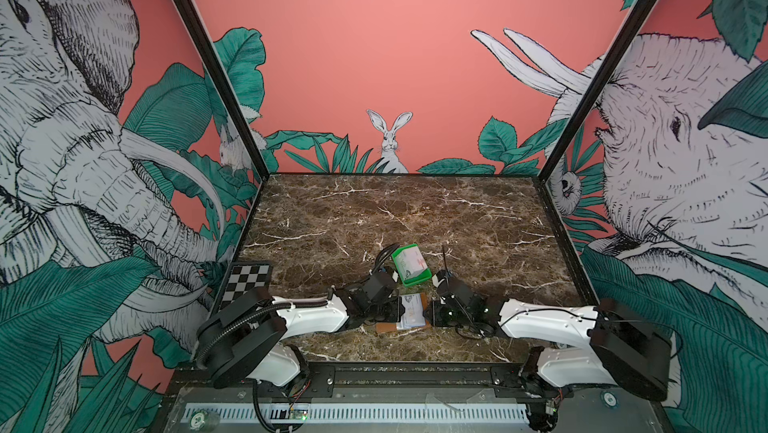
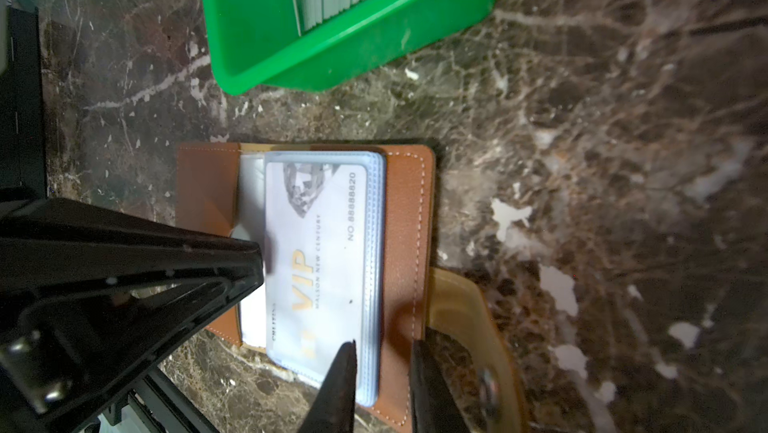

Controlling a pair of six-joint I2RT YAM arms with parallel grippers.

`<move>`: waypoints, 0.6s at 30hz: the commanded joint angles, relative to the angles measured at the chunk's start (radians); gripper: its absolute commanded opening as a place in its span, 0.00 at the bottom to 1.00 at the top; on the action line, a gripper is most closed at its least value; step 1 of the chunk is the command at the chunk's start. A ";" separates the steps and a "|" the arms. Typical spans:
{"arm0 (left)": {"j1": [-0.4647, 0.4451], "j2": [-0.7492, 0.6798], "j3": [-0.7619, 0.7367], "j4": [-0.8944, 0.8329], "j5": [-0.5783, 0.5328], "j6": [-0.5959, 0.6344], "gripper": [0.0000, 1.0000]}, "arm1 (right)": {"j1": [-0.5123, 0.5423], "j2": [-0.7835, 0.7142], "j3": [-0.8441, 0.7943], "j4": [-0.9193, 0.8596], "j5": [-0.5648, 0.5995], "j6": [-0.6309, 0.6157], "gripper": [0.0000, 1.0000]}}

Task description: Put the credit cards into the card holder

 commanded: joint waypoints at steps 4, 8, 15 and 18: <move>-0.004 0.032 0.028 0.003 0.004 -0.014 0.10 | 0.005 0.017 0.024 0.035 -0.006 -0.010 0.23; -0.004 0.036 0.022 -0.009 -0.005 -0.016 0.08 | 0.006 0.027 0.030 0.046 -0.016 -0.015 0.24; -0.004 0.062 0.021 0.009 0.004 -0.024 0.08 | 0.007 0.049 0.035 0.060 -0.025 -0.016 0.24; -0.004 0.064 0.023 0.016 0.008 -0.022 0.08 | 0.006 0.052 0.028 0.087 -0.035 -0.017 0.24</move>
